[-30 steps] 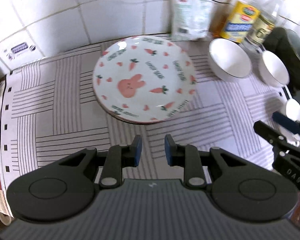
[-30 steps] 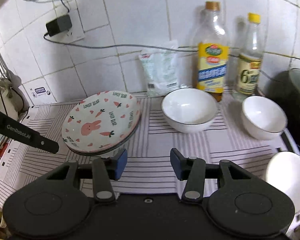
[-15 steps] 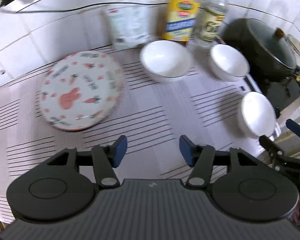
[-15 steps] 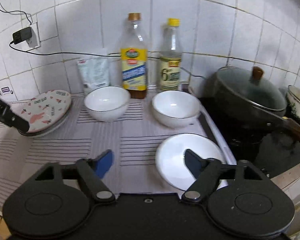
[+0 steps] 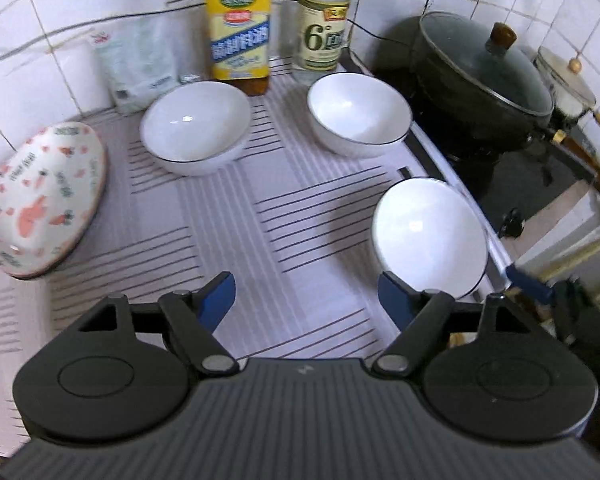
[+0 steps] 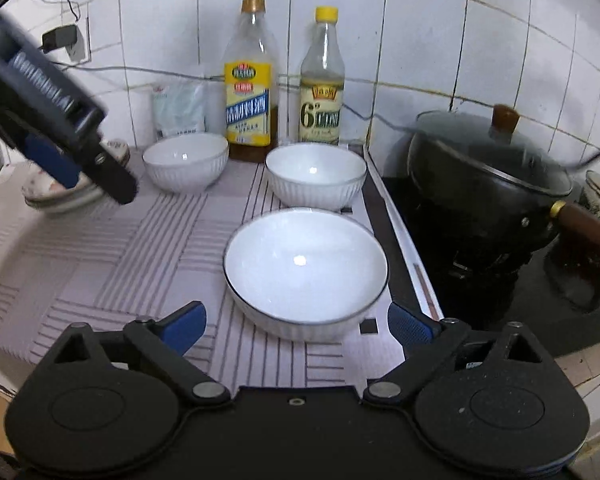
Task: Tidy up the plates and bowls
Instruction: 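Move both grippers to the white bowl beside the stove, then grasp the white bowl rim with both grippers and lift it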
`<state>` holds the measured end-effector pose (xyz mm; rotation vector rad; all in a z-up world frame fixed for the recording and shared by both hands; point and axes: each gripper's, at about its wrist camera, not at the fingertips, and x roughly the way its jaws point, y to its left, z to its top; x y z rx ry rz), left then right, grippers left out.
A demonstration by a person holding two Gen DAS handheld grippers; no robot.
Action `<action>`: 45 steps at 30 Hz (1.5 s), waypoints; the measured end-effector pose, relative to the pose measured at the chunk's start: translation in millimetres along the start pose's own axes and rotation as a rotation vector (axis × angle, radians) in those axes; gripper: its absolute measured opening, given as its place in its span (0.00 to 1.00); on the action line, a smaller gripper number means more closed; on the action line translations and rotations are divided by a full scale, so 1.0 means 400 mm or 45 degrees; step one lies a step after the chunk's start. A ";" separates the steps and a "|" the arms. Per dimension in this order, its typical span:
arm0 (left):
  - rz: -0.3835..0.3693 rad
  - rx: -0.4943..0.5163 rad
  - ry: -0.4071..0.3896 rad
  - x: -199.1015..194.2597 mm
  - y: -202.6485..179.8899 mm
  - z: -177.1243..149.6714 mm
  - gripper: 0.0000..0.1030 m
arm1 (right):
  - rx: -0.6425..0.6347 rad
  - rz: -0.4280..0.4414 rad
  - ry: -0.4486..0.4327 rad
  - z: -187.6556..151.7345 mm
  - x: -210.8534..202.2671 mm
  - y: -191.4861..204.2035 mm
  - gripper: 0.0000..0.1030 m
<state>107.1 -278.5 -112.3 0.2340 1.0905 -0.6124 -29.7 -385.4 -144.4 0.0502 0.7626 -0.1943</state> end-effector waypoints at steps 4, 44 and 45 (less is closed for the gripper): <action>-0.022 -0.047 -0.001 0.049 -0.039 0.002 0.76 | -0.002 0.026 -0.023 -0.039 0.035 -0.016 0.96; -0.057 -0.067 0.169 0.177 -0.059 0.045 0.08 | 0.071 0.272 0.027 -0.011 0.129 -0.049 0.97; -0.053 -0.071 0.166 0.169 -0.053 0.042 0.08 | 0.068 0.277 0.027 -0.008 0.126 -0.044 0.97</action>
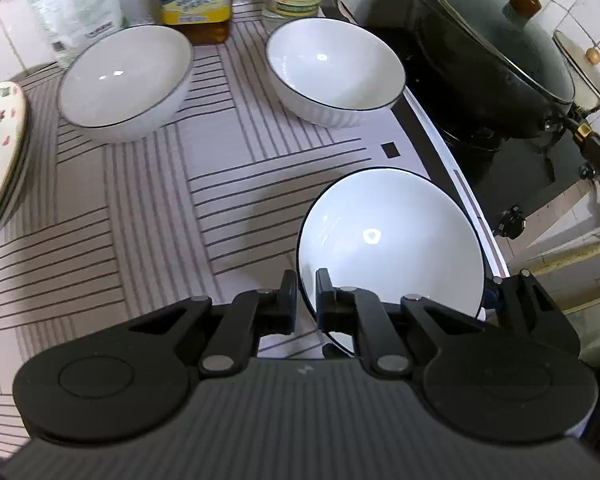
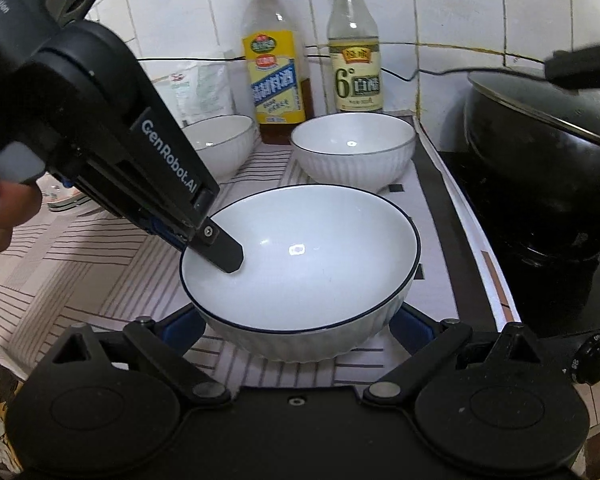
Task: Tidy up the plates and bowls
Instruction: 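Grasp the white bowl rim with both grippers and lift it, then carry the white bowl beside the plate stack and lower it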
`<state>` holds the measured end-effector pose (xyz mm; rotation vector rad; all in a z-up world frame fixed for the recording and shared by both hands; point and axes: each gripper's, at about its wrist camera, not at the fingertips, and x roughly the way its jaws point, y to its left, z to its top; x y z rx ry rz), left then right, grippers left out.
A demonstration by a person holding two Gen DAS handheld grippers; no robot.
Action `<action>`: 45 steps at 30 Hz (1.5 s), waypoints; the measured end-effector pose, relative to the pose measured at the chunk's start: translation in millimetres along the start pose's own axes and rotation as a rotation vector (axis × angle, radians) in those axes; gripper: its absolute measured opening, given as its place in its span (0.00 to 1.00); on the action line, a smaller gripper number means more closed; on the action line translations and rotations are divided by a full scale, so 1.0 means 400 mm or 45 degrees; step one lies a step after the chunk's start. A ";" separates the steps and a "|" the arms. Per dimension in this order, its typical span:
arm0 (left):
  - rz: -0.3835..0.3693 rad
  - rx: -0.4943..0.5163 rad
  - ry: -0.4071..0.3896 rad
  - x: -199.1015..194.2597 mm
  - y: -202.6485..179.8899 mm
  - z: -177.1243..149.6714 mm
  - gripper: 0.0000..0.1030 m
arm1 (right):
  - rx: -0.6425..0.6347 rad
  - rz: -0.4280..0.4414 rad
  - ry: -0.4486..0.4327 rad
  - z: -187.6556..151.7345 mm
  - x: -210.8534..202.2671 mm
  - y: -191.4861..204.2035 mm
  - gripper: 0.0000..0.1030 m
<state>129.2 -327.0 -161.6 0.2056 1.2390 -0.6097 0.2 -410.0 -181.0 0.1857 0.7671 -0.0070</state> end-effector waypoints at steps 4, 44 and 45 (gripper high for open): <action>0.015 -0.042 -0.016 -0.042 0.032 -0.016 0.08 | -0.027 0.031 -0.008 0.015 -0.011 0.034 0.97; 0.361 -0.536 -0.115 -0.235 0.597 -0.268 0.08 | -0.505 0.524 0.029 0.093 0.192 0.603 0.97; 0.363 -0.538 -0.114 -0.227 0.604 -0.270 0.08 | -0.511 0.520 0.034 0.089 0.199 0.609 0.97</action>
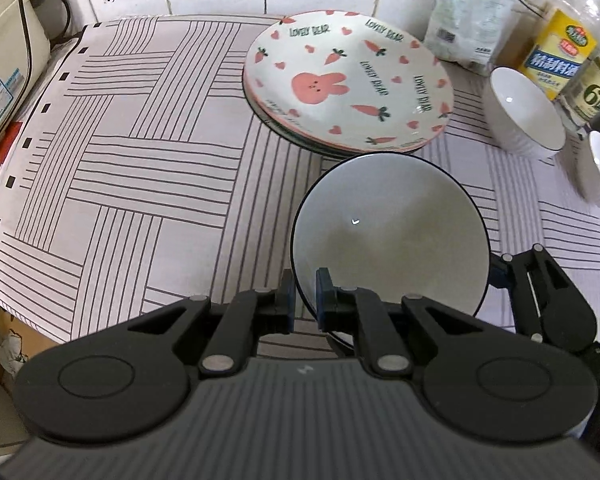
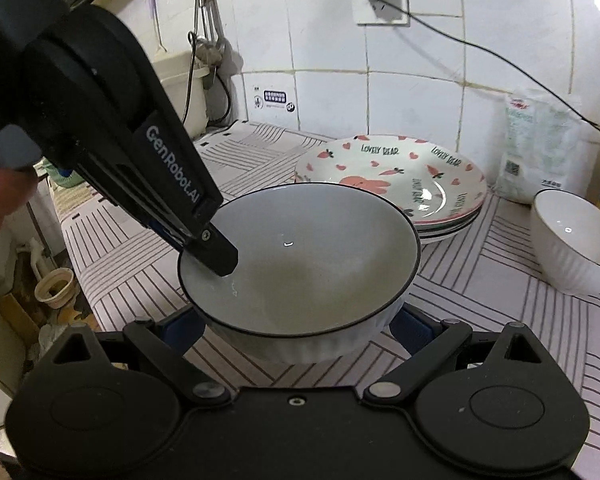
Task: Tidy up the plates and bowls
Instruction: 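Carry the white bowl beside the plate stack and lower it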
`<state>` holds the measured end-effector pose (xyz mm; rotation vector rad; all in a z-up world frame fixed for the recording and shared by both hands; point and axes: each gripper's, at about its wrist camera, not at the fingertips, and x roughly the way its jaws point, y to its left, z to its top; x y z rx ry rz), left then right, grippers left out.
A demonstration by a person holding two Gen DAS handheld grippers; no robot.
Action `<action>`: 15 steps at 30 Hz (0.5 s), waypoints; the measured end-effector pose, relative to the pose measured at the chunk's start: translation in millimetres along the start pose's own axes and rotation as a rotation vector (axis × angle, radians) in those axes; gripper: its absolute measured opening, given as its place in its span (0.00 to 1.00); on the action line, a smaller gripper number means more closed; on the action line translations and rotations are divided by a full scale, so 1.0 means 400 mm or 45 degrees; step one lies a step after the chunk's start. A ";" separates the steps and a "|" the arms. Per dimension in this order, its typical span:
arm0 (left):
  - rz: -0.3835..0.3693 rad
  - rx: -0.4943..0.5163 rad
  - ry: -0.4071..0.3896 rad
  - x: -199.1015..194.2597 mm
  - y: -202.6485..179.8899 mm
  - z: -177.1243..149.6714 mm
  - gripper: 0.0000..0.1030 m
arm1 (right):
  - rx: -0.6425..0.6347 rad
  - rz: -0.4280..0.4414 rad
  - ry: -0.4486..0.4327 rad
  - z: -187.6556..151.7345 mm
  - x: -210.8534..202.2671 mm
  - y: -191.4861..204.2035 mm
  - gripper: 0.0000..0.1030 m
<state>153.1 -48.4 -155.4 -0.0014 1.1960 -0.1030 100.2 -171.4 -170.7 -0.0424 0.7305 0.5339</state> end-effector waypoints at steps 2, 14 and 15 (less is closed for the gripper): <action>0.004 -0.003 0.009 0.015 0.008 0.000 0.08 | -0.016 -0.010 0.014 -0.002 0.017 0.005 0.97; 0.009 0.007 0.102 0.048 0.015 0.011 0.13 | -0.045 -0.042 0.072 -0.013 0.068 0.015 0.97; 0.025 0.021 0.123 0.047 0.009 0.014 0.15 | -0.045 -0.046 0.081 -0.010 0.067 0.016 0.97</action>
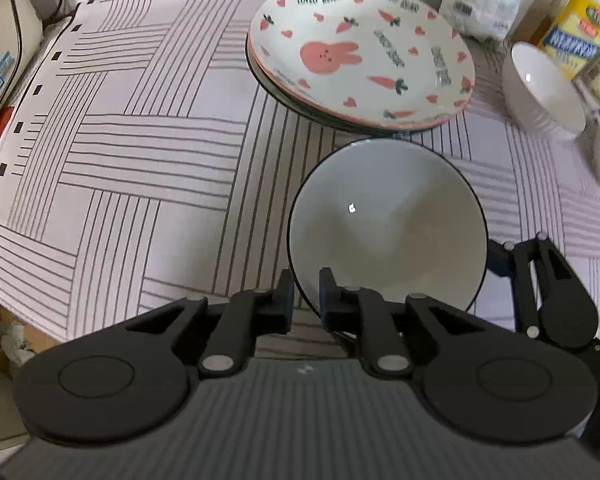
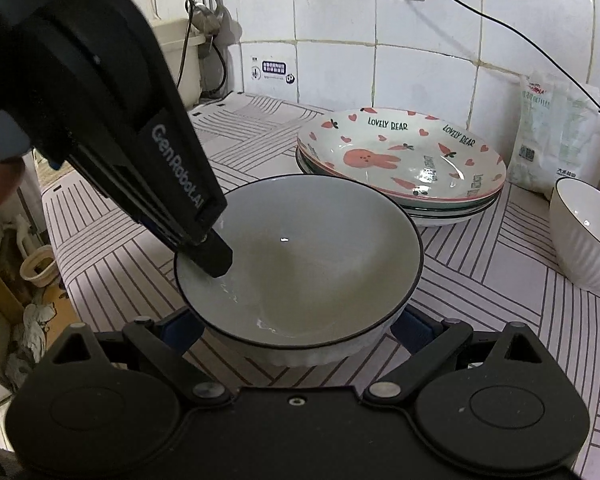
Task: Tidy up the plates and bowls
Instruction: 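Carry the white bowl beside the plate stack and lower it, then open both grippers and release the white bowl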
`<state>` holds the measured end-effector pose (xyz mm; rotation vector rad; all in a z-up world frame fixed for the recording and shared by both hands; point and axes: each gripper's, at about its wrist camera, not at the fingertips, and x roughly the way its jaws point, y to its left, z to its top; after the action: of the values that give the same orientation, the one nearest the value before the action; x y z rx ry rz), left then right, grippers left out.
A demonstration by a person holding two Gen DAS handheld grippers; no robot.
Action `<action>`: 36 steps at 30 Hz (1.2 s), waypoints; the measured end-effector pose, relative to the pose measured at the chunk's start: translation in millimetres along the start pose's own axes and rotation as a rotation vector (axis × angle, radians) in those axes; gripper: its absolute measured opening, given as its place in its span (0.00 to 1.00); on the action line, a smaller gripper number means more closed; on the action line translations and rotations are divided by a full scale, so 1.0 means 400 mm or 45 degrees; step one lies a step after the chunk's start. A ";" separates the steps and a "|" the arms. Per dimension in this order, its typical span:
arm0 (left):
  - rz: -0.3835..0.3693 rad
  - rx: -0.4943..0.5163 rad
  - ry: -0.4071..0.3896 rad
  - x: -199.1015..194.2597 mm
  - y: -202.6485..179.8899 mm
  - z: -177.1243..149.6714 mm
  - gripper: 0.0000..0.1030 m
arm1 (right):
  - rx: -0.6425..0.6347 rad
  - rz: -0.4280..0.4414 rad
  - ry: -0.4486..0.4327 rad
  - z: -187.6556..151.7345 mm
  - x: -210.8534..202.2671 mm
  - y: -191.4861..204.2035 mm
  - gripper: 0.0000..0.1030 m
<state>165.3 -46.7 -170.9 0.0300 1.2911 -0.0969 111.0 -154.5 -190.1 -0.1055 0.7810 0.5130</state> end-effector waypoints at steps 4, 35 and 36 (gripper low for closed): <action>0.020 0.047 0.008 -0.024 -0.018 0.000 0.32 | -0.015 -0.020 0.021 -0.001 -0.018 0.004 0.97; -0.072 0.171 -0.301 -0.193 -0.292 0.116 0.46 | 0.262 -0.271 -0.211 -0.007 -0.316 -0.305 0.97; -0.081 0.174 -0.308 -0.188 -0.305 0.125 0.46 | 0.263 -0.279 -0.209 -0.008 -0.310 -0.316 0.97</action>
<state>181.8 -167.9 -81.2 0.0918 1.0423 -0.2368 95.7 -315.5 -118.3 0.0420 0.6482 0.2282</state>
